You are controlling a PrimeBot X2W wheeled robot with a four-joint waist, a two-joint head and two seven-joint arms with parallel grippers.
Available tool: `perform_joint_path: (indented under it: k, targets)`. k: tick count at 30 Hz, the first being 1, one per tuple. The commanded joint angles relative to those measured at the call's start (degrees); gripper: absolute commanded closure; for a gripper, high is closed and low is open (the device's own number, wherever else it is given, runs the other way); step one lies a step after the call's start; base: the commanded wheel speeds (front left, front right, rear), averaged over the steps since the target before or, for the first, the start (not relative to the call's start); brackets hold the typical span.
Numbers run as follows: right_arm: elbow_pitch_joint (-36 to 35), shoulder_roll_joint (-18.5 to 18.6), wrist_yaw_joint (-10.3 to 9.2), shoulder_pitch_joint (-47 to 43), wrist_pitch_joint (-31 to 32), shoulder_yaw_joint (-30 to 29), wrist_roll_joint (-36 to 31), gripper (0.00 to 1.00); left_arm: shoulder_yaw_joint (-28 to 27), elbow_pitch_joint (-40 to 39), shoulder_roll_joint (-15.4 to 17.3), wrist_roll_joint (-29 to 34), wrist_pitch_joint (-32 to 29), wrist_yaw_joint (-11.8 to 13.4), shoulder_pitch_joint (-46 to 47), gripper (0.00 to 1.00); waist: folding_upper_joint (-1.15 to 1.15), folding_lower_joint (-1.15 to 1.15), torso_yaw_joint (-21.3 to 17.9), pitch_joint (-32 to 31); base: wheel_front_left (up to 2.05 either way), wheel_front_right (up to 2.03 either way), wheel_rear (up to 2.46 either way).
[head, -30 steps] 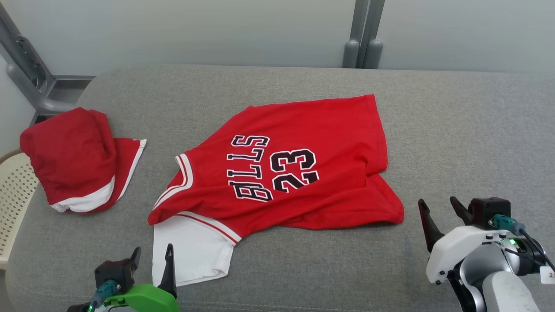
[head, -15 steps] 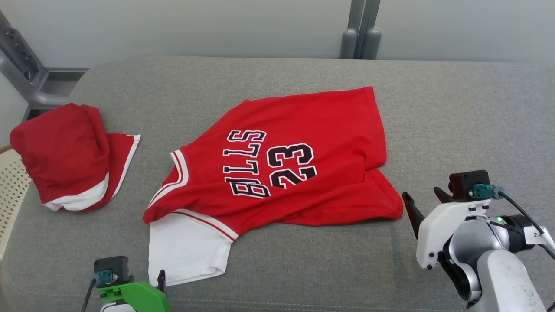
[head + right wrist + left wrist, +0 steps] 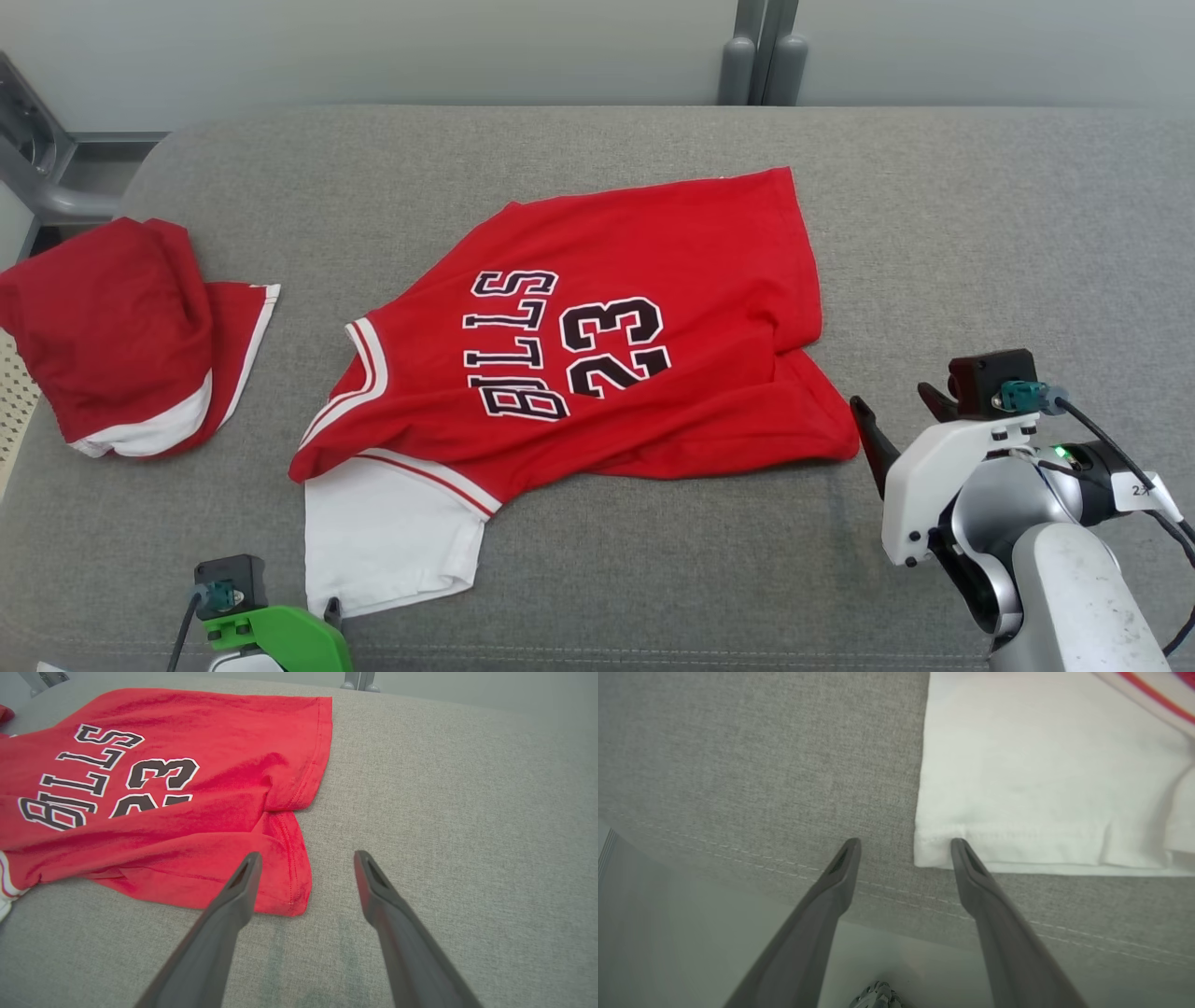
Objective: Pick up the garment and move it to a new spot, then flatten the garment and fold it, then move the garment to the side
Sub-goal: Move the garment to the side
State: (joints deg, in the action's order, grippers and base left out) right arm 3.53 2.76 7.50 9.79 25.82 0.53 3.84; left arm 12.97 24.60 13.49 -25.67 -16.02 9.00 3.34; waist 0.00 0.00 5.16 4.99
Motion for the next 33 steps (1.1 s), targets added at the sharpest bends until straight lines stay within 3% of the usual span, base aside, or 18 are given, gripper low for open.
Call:
perform_joint_path:
  k: [1,6,10,16,33]
  targets:
    - [0.18,0.25,-0.02,0.52,-0.38,0.07,0.01,0.00,0.03,0.43,0.16,-0.25,-0.05,-0.33,0.93,0.00,0.00,0.00,-0.11,0.08,0.00,0.00,0.00]
    - [1.21,0.24,-0.01,0.83,-0.74,0.79,0.58,0.00,0.23,2.64,-0.53,-1.17,0.89,-1.49,2.07,0.00,0.00,0.00,-0.36,0.43,0.00,0.00,0.00]
    - [2.10,0.24,-0.01,0.99,-0.78,1.10,0.75,0.00,1.10,4.86,-1.20,-1.85,0.85,-3.28,2.83,1.00,0.00,0.00,-0.41,0.72,0.00,0.00,0.00]
    - [3.41,0.25,-0.02,0.06,0.23,-0.32,-0.53,0.00,1.84,7.50,-1.71,-2.76,1.49,-5.50,3.70,1.00,0.00,0.00,-0.23,0.89,0.00,0.00,0.00]
    - [12.36,0.23,-0.01,6.32,7.22,-1.44,1.14,0.00,2.23,14.51,-1.58,-3.38,5.70,-7.46,7.24,1.00,0.00,0.00,0.68,2.17,0.00,0.00,0.00]
